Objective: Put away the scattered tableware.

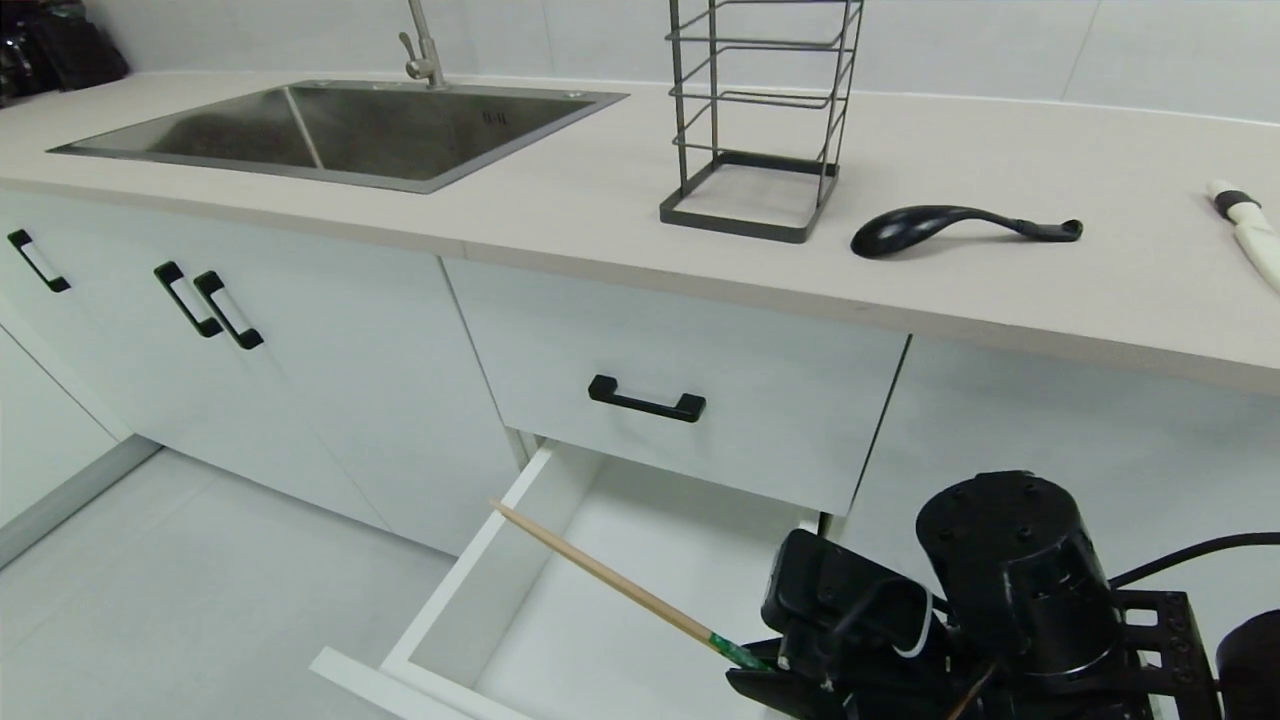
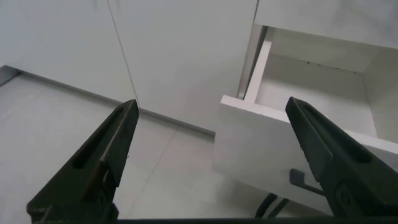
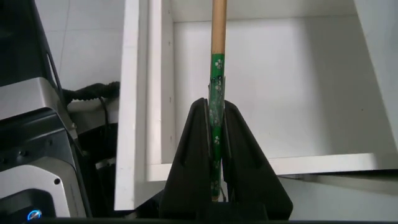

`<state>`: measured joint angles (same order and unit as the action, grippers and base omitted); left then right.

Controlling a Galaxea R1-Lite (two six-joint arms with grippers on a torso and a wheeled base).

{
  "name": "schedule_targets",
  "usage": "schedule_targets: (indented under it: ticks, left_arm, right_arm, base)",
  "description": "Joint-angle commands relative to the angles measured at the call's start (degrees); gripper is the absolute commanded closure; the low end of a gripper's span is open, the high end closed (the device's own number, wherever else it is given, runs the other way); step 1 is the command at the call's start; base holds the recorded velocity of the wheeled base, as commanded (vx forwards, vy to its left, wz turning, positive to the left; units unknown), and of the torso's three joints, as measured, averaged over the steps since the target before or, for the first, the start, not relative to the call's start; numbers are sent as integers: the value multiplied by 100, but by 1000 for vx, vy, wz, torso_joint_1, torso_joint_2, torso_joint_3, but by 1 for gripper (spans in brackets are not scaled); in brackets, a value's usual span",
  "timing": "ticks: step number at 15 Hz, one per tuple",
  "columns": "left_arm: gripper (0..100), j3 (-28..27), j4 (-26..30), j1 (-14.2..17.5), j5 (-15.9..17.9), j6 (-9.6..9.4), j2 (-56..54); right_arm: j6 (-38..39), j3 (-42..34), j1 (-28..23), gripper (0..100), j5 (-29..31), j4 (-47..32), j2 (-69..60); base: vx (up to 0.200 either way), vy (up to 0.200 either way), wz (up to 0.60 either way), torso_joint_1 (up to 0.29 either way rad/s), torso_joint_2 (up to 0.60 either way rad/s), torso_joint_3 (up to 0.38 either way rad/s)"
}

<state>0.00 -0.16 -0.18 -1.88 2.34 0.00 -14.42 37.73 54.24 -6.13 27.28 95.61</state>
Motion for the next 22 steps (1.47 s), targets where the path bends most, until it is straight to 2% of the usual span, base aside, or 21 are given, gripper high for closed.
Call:
schedule_targets:
  ticks: [1, 3, 5, 9, 14, 18, 20, 22]
  left_arm:
    - [0, 0, -2, 1, 3, 3, 0]
    - [0, 0, -2, 1, -6, 3, 0]
    - [0, 0, -2, 1, 3, 3, 0]
    - [0, 0, -2, 1, 3, 3, 0]
    - [0, 0, -2, 1, 3, 3, 0]
    - [0, 0, -2, 1, -6, 3, 0]
    - [0, 0, -2, 1, 3, 3, 0]
    - [0, 0, -2, 1, -6, 3, 0]
  right_arm:
    - [62, 129, -89, 100, 7, -74, -25]
    - [71, 323, -282, 100, 209, -399, -139]
    - [71, 182, -300, 100, 525, -338, -262]
    - [282, 94, -115, 100, 683, -39, -174]
    - [590, 771, 491, 100, 1009, 75, 669]
    - [1135, 1096, 544, 100, 1624, -12, 1267]
    - [1381, 1202, 579, 100, 1896, -329, 1399]
    - [1679, 1641, 614, 100, 2169, -760, 1645]
  base:
    - [0, 0, 0, -32, 251, 46]
    - [0, 0, 0, -2, 115, 39]
    - [0, 0, 0, -1, 25, 25]
    - [0, 0, 0, 0, 0, 0]
    - [0, 0, 0, 0, 0, 0]
    - [0, 0, 0, 0, 0, 0]
    - [0, 0, 0, 0, 0, 0]
    - [0, 0, 0, 0, 0, 0]
